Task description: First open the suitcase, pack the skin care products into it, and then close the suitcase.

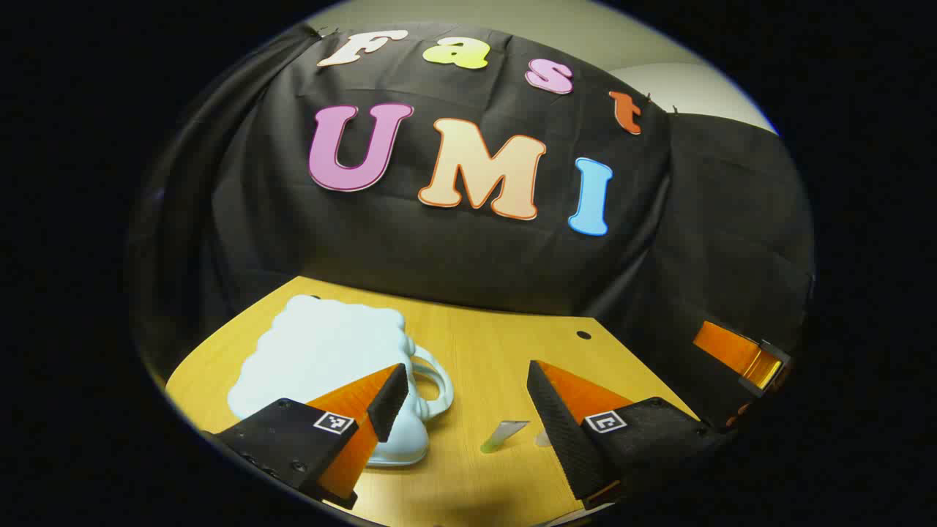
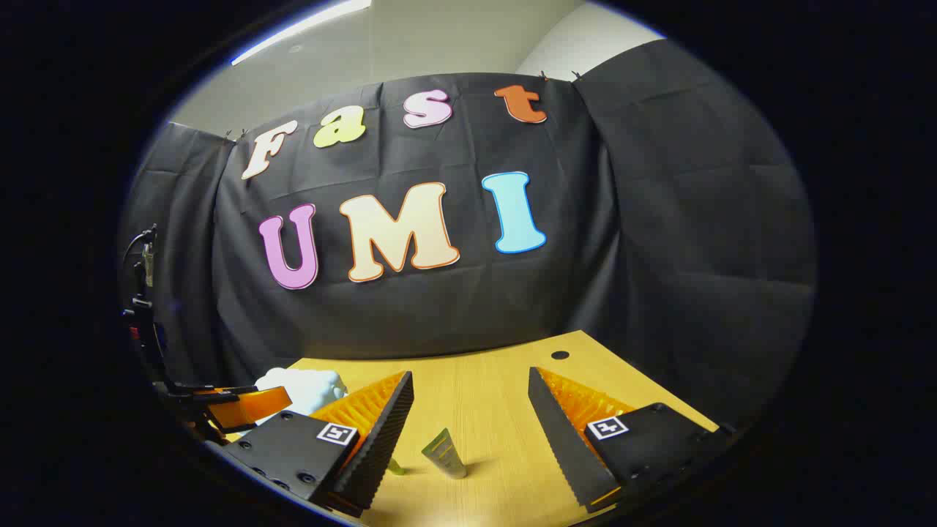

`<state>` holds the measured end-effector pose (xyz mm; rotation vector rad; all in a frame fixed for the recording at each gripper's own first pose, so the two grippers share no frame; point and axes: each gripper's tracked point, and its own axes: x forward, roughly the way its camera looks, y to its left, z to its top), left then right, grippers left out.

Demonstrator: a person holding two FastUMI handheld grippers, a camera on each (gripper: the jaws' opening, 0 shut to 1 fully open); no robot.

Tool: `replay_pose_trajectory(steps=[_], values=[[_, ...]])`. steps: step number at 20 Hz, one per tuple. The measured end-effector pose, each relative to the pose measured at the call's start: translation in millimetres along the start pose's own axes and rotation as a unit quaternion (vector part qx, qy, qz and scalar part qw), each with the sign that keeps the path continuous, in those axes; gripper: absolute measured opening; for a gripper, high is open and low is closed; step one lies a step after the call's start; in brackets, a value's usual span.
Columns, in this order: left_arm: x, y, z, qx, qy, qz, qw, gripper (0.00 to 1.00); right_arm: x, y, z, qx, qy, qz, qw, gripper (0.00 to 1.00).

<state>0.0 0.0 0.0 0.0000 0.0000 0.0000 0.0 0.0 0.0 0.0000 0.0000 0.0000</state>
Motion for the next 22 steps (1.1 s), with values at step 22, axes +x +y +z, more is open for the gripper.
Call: replay_pose_trajectory(steps=[22], values=[[94, -10, -8, -0.020, 0.216, 0.001, 0.976, 0.96, 3, 10, -45, 0.014, 0.059, 0.046, 0.997, 0.98]])
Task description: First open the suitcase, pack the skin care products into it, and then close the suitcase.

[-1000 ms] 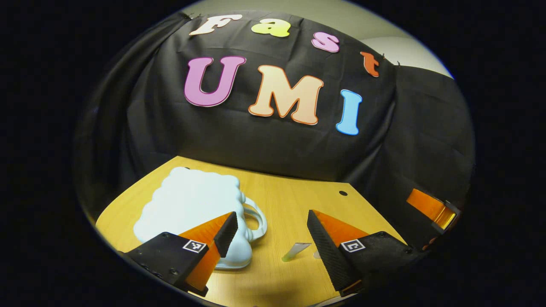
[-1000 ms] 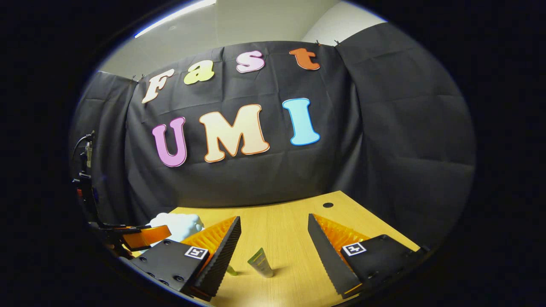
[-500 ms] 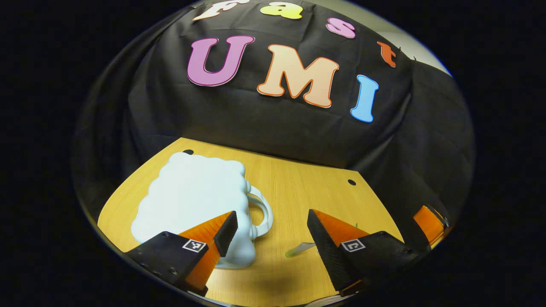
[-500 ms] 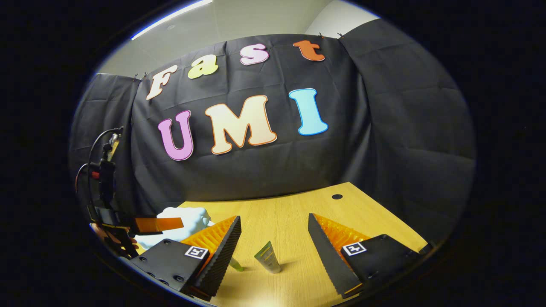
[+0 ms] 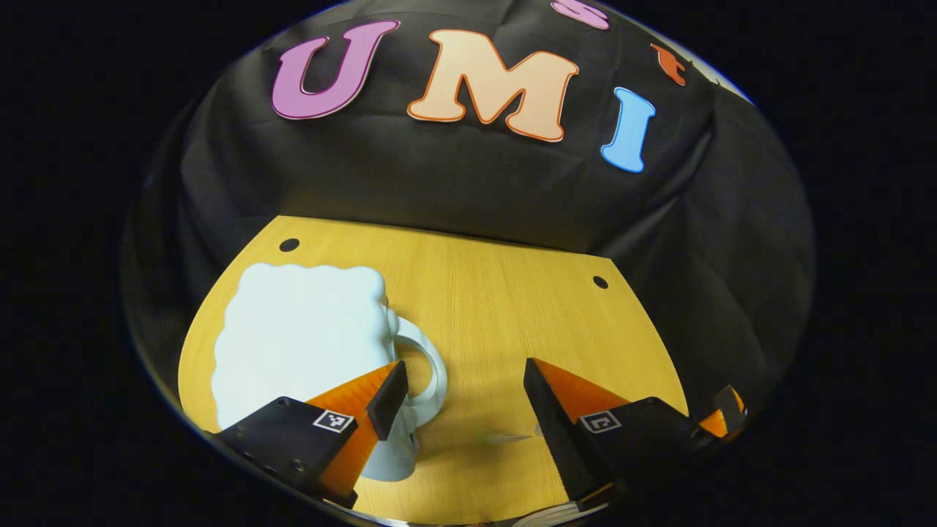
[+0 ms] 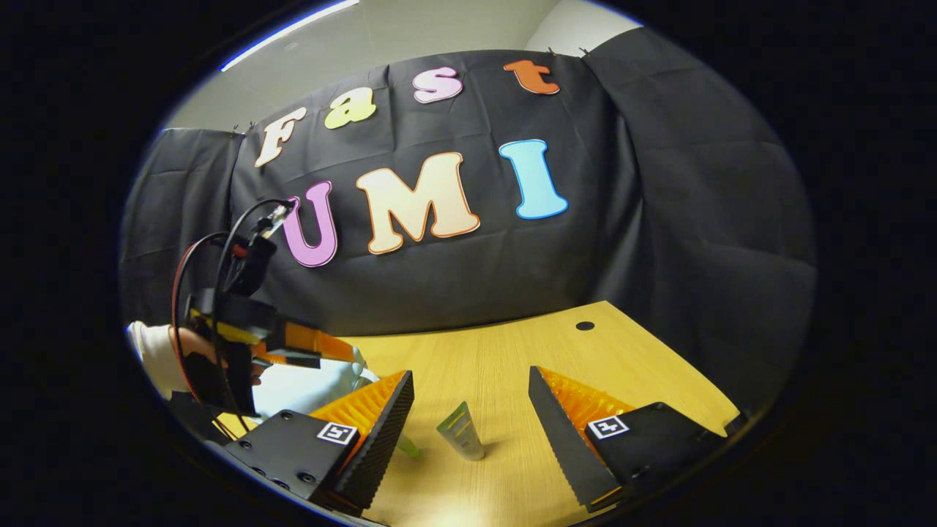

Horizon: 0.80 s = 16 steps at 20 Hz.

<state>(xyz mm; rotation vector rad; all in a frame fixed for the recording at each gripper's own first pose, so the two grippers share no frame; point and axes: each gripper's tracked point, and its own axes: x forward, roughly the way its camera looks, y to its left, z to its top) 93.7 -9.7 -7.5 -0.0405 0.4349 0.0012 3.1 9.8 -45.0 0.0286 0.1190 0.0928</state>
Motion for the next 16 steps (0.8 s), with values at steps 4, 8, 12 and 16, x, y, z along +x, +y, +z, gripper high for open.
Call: replay_pose_trajectory(steps=[4, 8, 12, 16], values=[[19, -5, -3, -0.010, 0.049, 0.002, 0.999, 0.96, -4, 1, -9, 0.000, 0.013, 0.004, 1.000, 0.98], [41, -1, -19, -0.019, 0.112, 0.022, 0.993, 0.95, -7, 5, -16, -0.002, 0.019, 0.011, 1.000, 0.98], [60, 6, -36, -0.055, 0.174, 0.044, 0.982, 0.95, -11, 8, -21, -0.004, 0.024, 0.015, 1.000, 0.98], [76, 13, -42, -0.045, 0.205, 0.061, 0.976, 0.95, -12, 10, -27, -0.002, 0.033, 0.019, 0.999, 0.98]])
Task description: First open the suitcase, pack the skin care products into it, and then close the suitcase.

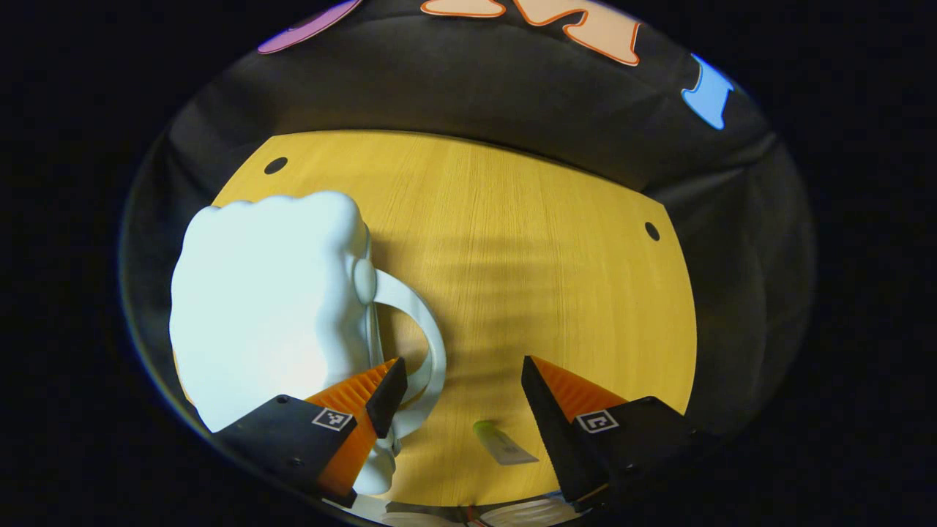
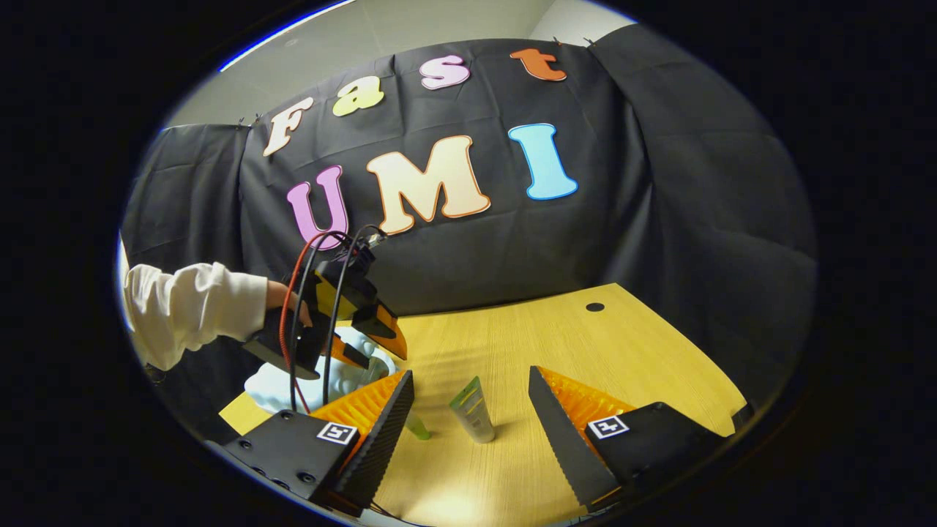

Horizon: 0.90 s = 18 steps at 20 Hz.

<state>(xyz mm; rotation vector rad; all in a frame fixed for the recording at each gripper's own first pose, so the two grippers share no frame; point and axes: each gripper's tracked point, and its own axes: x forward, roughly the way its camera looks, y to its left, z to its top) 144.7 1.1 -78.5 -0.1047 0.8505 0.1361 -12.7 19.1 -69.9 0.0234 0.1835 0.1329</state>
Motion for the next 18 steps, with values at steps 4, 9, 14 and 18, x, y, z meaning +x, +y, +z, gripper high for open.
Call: replay_pose_trajectory(steps=[4, 9, 14, 18], values=[[18, 2, 0, 0.014, 0.027, 0.013, 0.999, 0.86, -1, -2, -3, 0.004, 0.003, 0.001, 1.000, 0.98], [38, 15, -1, 0.019, 0.059, 0.048, 0.997, 0.78, 1, -7, -5, 0.008, 0.006, -0.002, 1.000, 0.98], [55, 22, -8, 0.012, 0.089, 0.064, 0.994, 0.64, 5, -11, -11, 0.021, 0.016, 0.000, 1.000, 0.98], [61, 28, -8, 0.020, 0.101, 0.075, 0.992, 0.51, 7, -14, -16, 0.022, 0.022, 0.001, 1.000, 0.98]])
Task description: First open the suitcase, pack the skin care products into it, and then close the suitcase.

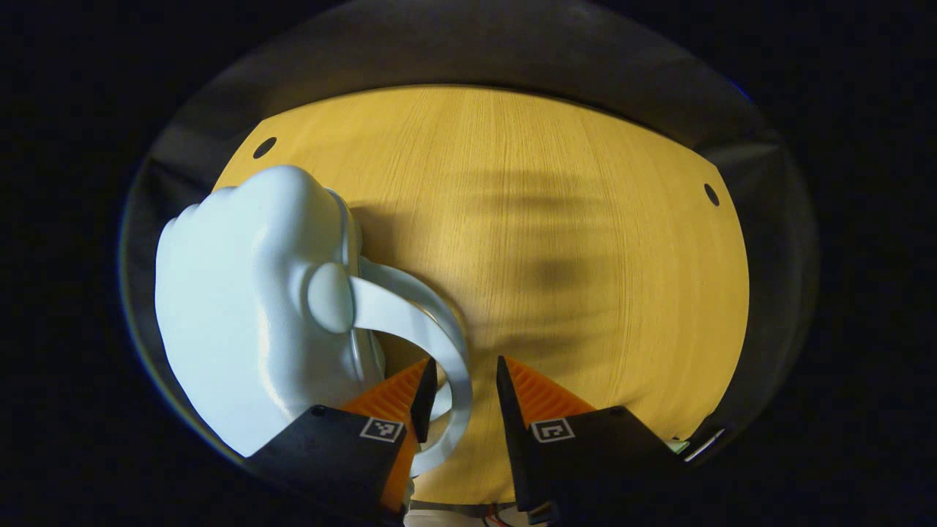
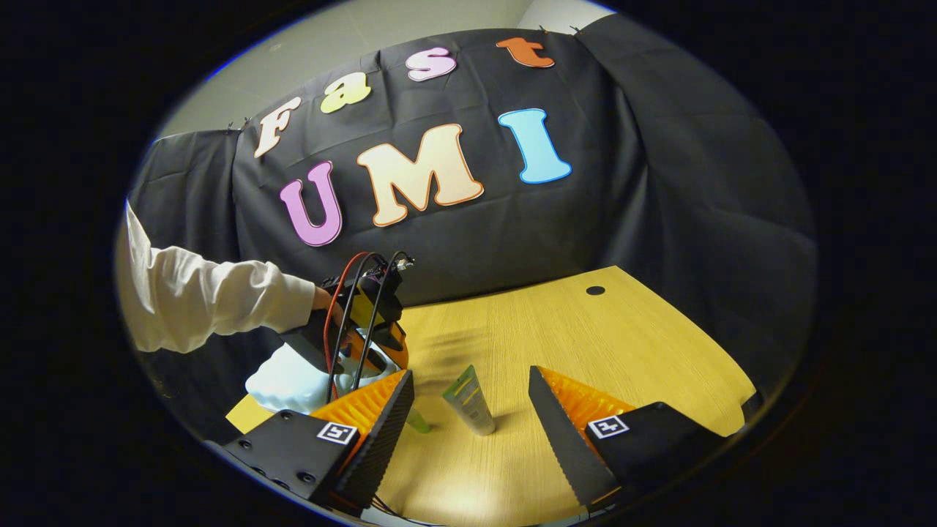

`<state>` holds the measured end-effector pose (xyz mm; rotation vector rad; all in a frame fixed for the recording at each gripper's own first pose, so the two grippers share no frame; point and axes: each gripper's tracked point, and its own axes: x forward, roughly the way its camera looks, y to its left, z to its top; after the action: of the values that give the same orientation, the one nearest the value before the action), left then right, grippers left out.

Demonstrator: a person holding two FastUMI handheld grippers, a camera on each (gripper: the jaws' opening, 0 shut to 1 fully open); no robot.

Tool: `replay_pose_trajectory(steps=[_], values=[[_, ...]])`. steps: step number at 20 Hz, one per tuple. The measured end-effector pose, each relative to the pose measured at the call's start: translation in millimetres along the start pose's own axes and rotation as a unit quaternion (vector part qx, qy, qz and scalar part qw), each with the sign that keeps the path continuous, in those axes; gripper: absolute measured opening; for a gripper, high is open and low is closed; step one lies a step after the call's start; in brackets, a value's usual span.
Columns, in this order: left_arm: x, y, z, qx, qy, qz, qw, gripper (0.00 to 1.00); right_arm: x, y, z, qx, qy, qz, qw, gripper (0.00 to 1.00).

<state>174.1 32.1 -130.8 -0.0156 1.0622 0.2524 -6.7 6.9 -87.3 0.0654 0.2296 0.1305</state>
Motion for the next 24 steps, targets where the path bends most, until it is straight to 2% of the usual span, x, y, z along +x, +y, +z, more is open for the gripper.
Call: replay_pose_trajectory(steps=[2, 3, 6, 9, 13, 19, 24], values=[[4, 3, -1, 0.002, 0.004, 0.008, 1.000, 0.41, 0, 0, 1, 0.002, 0.000, 0.002, 1.000, 0.98], [7, 3, -2, 0.003, 0.008, 0.011, 1.000, 0.41, 0, 0, 1, 0.003, -0.002, 0.003, 1.000, 0.98], [14, 5, -4, 0.004, 0.018, 0.020, 1.000, 0.19, 2, 1, -1, -0.001, 0.000, 0.006, 1.000, 0.98], [15, 5, -4, -0.002, 0.017, 0.018, 1.000, 0.15, 1, 1, -3, -0.007, 0.002, 0.008, 1.000, 0.98], [12, 3, -3, -0.025, 0.012, 0.010, 1.000, 0.00, 0, 1, -4, -0.008, 0.005, 0.008, 1.000, 0.98], [1, 1, 1, -0.019, -0.003, -0.002, 1.000, 0.00, -1, 2, -5, -0.010, 0.007, 0.011, 1.000, 0.98], [-12, -5, 5, -0.032, -0.013, -0.039, 0.999, 0.00, 0, 5, -6, -0.011, 0.006, 0.020, 1.000, 0.98]])
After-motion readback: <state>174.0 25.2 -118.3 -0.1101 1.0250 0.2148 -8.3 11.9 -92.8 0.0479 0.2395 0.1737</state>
